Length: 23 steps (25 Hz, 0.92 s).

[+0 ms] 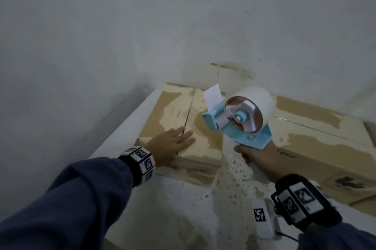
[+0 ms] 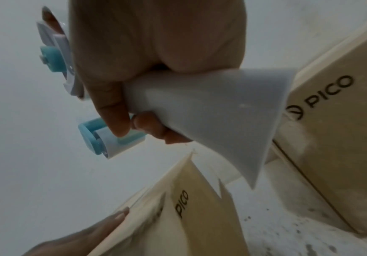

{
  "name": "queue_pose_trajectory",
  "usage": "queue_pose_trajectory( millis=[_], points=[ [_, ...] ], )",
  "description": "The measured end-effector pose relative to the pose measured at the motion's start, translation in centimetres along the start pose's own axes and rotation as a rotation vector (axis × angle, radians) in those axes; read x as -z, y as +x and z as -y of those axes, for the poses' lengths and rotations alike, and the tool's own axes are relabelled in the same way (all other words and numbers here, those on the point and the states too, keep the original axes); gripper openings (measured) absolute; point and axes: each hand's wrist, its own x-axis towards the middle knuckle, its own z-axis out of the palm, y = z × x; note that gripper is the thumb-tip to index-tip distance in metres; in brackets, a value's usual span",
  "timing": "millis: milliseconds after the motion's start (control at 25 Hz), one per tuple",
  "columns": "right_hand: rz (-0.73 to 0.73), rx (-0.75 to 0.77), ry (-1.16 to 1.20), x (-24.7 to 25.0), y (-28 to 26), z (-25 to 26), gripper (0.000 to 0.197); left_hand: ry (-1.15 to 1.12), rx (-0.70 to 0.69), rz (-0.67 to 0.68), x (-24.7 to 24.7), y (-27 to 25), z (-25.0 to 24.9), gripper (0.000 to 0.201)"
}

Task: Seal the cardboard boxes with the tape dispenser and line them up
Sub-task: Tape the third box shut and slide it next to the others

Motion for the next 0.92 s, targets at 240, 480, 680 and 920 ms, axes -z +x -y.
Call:
queue_pose_trajectory(
  millis=[240,480,680,920],
  points=[
    [0.069,-0.006,0.062,-3.8,1.1,2.6,0.017,0.065,0.094,0.106,1.9,-0.8,4.4,0.087],
    [0.069,0.017,0.110,-7.6,2.0,4.4,0.017,-1.694,0.669,-0.251,6.4,-0.3,5.5,0.063],
    [0.096,0.012,0.021,-9.6,2.4,4.5,0.018,-2.194,0.584,-0.218,7.0,-0.6,5.6,0.077],
    [0.111,0.066,0.082,-10.2,1.7,4.1,0.015,-2.333,0.651,-0.225,5.8,-1.4,5.3,0.047]
  ],
)
